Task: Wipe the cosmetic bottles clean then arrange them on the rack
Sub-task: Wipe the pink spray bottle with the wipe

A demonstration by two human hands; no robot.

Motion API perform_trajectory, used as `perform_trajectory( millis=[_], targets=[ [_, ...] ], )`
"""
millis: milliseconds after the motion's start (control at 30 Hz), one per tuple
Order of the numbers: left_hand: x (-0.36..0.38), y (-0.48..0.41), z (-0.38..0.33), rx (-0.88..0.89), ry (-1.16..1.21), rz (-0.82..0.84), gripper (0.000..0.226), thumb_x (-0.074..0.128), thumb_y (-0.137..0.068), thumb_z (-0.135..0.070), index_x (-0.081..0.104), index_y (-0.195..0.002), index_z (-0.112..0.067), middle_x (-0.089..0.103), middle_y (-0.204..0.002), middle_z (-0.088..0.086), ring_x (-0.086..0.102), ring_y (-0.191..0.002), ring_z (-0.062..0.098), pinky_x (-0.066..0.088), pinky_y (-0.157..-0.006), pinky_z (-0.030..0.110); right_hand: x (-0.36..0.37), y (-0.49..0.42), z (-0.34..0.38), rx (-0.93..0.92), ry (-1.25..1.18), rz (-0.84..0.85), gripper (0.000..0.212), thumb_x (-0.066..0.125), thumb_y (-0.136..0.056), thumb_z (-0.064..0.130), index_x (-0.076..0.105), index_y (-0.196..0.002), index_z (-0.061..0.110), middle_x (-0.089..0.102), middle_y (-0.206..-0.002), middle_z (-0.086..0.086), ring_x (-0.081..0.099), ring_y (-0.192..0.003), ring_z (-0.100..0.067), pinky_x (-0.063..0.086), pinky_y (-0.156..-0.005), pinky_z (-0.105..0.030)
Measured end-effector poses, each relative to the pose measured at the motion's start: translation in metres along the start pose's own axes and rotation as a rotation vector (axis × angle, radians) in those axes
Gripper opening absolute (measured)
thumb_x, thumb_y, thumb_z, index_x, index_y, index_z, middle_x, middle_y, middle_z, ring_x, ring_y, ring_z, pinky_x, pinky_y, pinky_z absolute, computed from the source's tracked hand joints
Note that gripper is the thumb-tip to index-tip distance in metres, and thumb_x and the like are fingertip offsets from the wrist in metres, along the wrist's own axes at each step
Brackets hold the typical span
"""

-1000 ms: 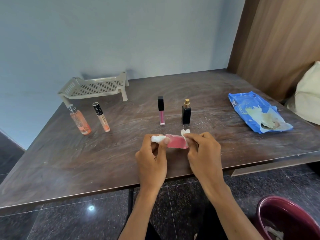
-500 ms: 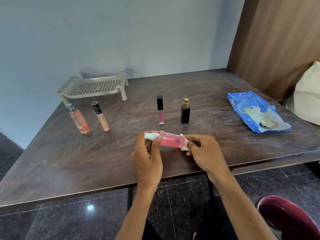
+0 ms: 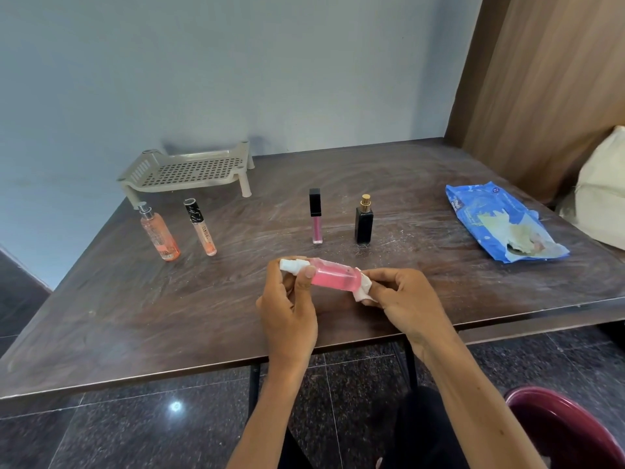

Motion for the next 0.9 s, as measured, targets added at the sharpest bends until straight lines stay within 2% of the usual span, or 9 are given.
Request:
perform_trajectory(
  millis=[100, 233, 400, 533, 600, 667, 733, 800, 900],
  targets=[
    [-0.001, -0.001, 0.001, -0.019, -0.001, -0.006, 0.024, 0.055, -0.095, -0.041, 0.063, -0.103, -0.020, 0.071, -0.085, -0.012, 0.068, -0.080, 0.007, 0.053, -0.065, 0.019, -0.006, 0.006, 0.001, 0.021, -0.165, 0.008, 0.017, 0.068, -0.088, 0.008, 0.075, -0.103, 0.013, 0.077, -0.088, 0.001, 0.071, -0.087, -0.011, 0.055, -0.085, -0.026],
    [0.000, -0.017, -0.009, 0.137, -0.117, 0.116, 0.024, 0.056, -0.098, -0.041, 0.061, -0.104, -0.018, 0.072, -0.086, -0.005, 0.069, -0.071, 0.019, 0.055, -0.058, 0.040, -0.016, 0.015, 0.001, -0.006, -0.330, -0.060, 0.021, 0.067, -0.087, 0.002, 0.075, -0.102, 0.015, 0.076, -0.093, -0.001, 0.070, -0.091, -0.014, 0.052, -0.088, -0.028],
    [0.005, -0.048, -0.034, 0.322, -0.408, 0.464, 0.029, 0.057, -0.099, -0.034, 0.059, -0.117, -0.011, 0.073, -0.082, 0.002, 0.062, -0.057, 0.016, 0.044, -0.049, 0.021, -0.014, 0.022, 0.011, -0.098, -0.356, -0.084, 0.019, 0.065, -0.090, 0.005, 0.074, -0.103, 0.015, 0.076, -0.095, 0.001, 0.071, -0.090, -0.012, 0.052, -0.083, -0.023],
    [0.017, -0.056, -0.041, 0.304, -0.537, 0.679, 0.034, 0.062, -0.098, -0.029, 0.057, -0.126, -0.011, 0.067, -0.083, 0.001, 0.055, -0.060, 0.010, 0.036, -0.056, 0.015, -0.005, 0.027, 0.018, -0.161, -0.320, -0.102, 0.020, 0.063, -0.092, 0.008, 0.074, -0.106, 0.018, 0.076, -0.094, 0.006, 0.070, -0.090, -0.005, 0.051, -0.072, -0.012],
    [0.020, -0.057, -0.044, 0.282, -0.550, 0.723, 0.044, 0.061, -0.098, -0.029, 0.052, -0.138, -0.013, 0.062, -0.080, -0.004, 0.053, -0.059, 0.004, 0.039, -0.055, 0.012, -0.001, 0.028, 0.019, -0.184, -0.290, -0.130, 0.021, 0.063, -0.093, 0.008, 0.074, -0.106, 0.019, 0.076, -0.093, 0.009, 0.070, -0.089, -0.002, 0.051, -0.072, -0.010],
    [0.020, -0.055, -0.046, 0.280, -0.530, 0.730, 0.057, 0.061, -0.098, -0.028, 0.041, -0.150, -0.016, 0.064, -0.082, -0.001, 0.059, -0.062, 0.005, 0.045, -0.060, 0.010, 0.000, 0.029, 0.019, -0.204, -0.269, -0.157, 0.022, 0.062, -0.094, 0.008, 0.073, -0.108, 0.020, 0.075, -0.095, 0.011, 0.069, -0.090, -0.001, 0.052, -0.077, -0.013],
    [0.019, -0.051, -0.041, 0.253, -0.454, 0.705, 0.067, 0.060, -0.098, -0.033, 0.030, -0.156, -0.019, 0.072, -0.104, 0.009, 0.070, -0.085, 0.015, 0.053, -0.075, 0.014, 0.000, 0.028, 0.020, -0.223, -0.252, -0.177, 0.023, 0.062, -0.094, 0.009, 0.073, -0.107, 0.025, 0.074, -0.097, 0.014, 0.068, -0.093, 0.001, 0.053, -0.083, -0.017],
    [0.020, -0.042, -0.031, 0.189, -0.367, 0.690, 0.068, 0.052, -0.099, -0.042, 0.023, -0.158, -0.023, 0.071, -0.117, 0.011, 0.070, -0.101, 0.019, 0.054, -0.087, 0.020, 0.000, 0.027, 0.023, -0.242, -0.230, -0.190, 0.025, 0.062, -0.094, 0.011, 0.072, -0.106, 0.030, 0.073, -0.099, 0.017, 0.066, -0.095, 0.003, 0.052, -0.086, -0.019],
    [0.025, -0.023, -0.018, 0.127, -0.299, 0.719, 0.073, 0.038, -0.097, -0.055, 0.011, -0.160, -0.029, 0.066, -0.128, 0.005, 0.066, -0.101, 0.012, 0.052, -0.094, 0.026, 0.001, 0.025, 0.024, -0.266, -0.218, -0.199, 0.025, 0.063, -0.094, 0.012, 0.072, -0.109, 0.031, 0.073, -0.098, 0.017, 0.065, -0.096, 0.003, 0.051, -0.088, -0.021]
  ],
)
Point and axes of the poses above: each hand's wrist, its own y-axis away from the middle knuckle, its own x-axis out of the palm, z = x × y, the point moved 2 cm from there along -y, towards the middle knuckle
